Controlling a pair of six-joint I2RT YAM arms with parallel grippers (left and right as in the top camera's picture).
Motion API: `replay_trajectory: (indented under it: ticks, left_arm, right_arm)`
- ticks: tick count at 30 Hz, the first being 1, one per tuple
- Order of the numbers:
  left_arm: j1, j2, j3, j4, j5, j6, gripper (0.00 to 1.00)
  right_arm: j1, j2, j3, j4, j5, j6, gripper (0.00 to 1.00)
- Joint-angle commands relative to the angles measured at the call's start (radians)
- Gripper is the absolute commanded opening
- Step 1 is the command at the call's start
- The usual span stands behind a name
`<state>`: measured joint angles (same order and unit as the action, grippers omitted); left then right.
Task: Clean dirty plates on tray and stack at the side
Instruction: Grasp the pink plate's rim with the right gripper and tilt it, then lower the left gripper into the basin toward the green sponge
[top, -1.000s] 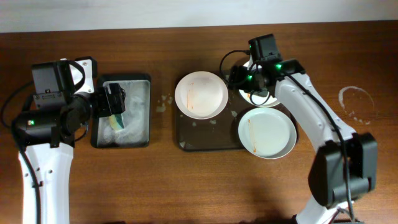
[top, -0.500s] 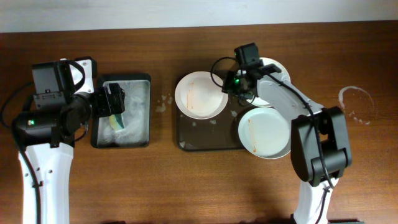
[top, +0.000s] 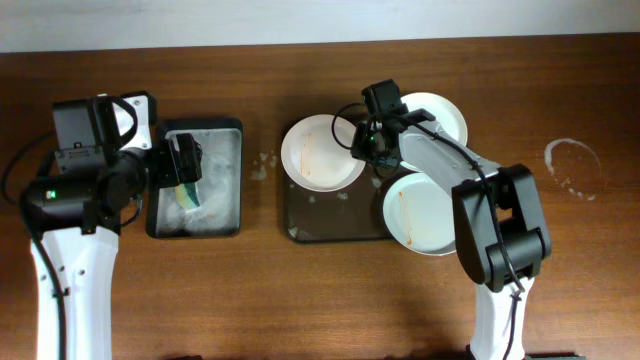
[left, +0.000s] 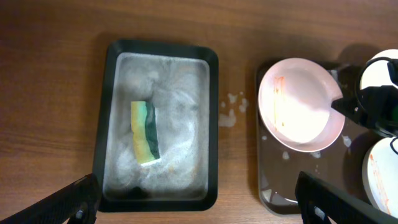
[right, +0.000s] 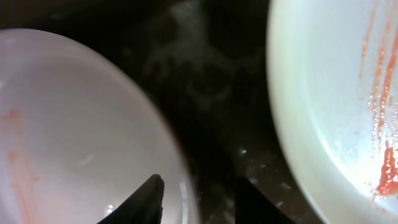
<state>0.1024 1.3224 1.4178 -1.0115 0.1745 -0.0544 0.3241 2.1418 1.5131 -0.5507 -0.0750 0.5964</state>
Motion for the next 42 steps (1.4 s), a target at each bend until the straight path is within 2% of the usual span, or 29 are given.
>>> replay_trajectory:
  ticks: [1, 4, 9, 21, 23, 24, 25, 29, 31, 37, 42]
  left_arm:
    - [0.003, 0.033, 0.023, -0.008, -0.007, -0.013, 0.98]
    - [0.003, 0.051, 0.023, -0.013, -0.007, -0.013, 0.98]
    - [0.003, 0.087, 0.023, -0.016, -0.007, -0.013, 0.98]
    - [0.003, 0.209, 0.023, -0.011, -0.016, -0.005, 0.99]
    - [0.003, 0.256, 0.023, 0.009, -0.019, -0.006, 0.92]
    - [0.003, 0.298, 0.023, 0.032, -0.019, -0.006, 0.78]
    - [0.003, 0.328, 0.023, 0.046, -0.026, -0.009, 0.73]
    - [0.003, 0.39, 0.023, 0.051, -0.092, -0.083, 0.65]
    - [0.003, 0.41, 0.023, 0.053, -0.124, -0.091, 0.57]
    - [0.003, 0.455, 0.023, 0.056, -0.207, -0.091, 0.54]
    - [0.003, 0.517, 0.023, 0.061, -0.22, -0.103, 0.5]
  right_arm:
    - [0.003, 0.023, 0.014, -0.018, 0.036, -0.016, 0.33]
    - [0.003, 0.025, 0.014, -0.036, 0.035, -0.016, 0.16]
    - [0.006, 0.025, 0.012, -0.086, 0.03, -0.011, 0.04]
    - [0.004, 0.025, 0.012, -0.112, -0.006, -0.016, 0.04]
    - [0.004, 0.025, 0.012, -0.108, -0.006, -0.015, 0.04]
    - [0.004, 0.025, 0.012, -0.105, -0.004, -0.015, 0.04]
    - [0.004, 0.025, 0.012, -0.103, -0.001, -0.015, 0.04]
    - [0.003, 0.025, 0.012, -0.103, 0.009, -0.016, 0.04]
    - [0.003, 0.025, 0.012, -0.103, 0.008, -0.015, 0.04]
    - [0.003, 0.025, 0.012, -0.091, 0.009, -0.016, 0.04]
    - [0.003, 0.025, 0.012, -0.089, 0.009, -0.016, 0.05]
